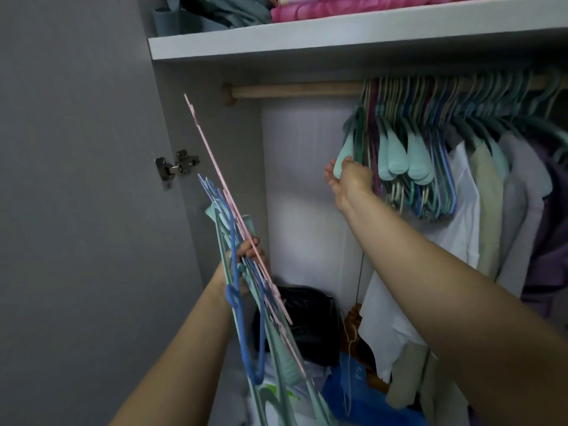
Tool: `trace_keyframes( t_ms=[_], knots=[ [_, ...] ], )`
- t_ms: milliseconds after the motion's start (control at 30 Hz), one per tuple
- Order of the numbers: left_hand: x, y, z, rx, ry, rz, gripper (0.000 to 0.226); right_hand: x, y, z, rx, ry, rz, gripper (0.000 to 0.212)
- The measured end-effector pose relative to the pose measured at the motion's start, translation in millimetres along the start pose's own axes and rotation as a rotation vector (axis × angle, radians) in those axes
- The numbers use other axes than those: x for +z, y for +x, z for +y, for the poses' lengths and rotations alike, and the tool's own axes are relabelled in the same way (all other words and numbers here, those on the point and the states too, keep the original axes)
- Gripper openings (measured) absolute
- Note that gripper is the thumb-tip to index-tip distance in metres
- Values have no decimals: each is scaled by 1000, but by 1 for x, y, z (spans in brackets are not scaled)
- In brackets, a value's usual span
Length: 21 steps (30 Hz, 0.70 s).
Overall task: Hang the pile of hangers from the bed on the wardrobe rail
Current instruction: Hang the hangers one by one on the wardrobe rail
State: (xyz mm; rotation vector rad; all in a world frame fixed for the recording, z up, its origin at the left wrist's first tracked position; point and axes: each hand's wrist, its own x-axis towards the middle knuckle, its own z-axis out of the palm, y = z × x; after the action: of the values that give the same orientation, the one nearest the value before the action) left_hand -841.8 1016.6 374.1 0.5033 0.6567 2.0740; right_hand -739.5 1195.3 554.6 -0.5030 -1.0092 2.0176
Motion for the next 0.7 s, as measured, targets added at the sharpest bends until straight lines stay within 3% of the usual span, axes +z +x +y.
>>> trace_keyframes(
  t_ms=[100, 167, 267, 367, 467, 500, 600, 700],
  knots=[
    [8, -13, -1, -39, -26, -28, 28, -18, -26, 19, 175, -134, -154, 26],
    [8, -17, -5, -17, -43, 16, 18, -31, -52, 36, 294, -406, -306, 19],
    [-1, -25, -7, 51, -35, 149, 26, -51, -89, 62, 380, -884, -621, 39],
    [5, -28, -21, 27, -94, 78, 27, -61, -117, 76, 402, -976, -879, 48],
    [-7, -31, -26, 37, 9, 201, 24, -65, -134, 83, 366, -1063, -1038, 82],
    [-15, -31, -29, 31, 23, 211, 29, -68, -138, 84, 317, -1088, -1088, 78],
    [-31, -29, -36, 43, 117, 286, 53, -79, -136, 85, 284, -1026, -1038, 40],
    [-11, -36, -45, 71, 76, 200, 56, -96, -131, 73, 418, -902, -914, 42]
  ],
)
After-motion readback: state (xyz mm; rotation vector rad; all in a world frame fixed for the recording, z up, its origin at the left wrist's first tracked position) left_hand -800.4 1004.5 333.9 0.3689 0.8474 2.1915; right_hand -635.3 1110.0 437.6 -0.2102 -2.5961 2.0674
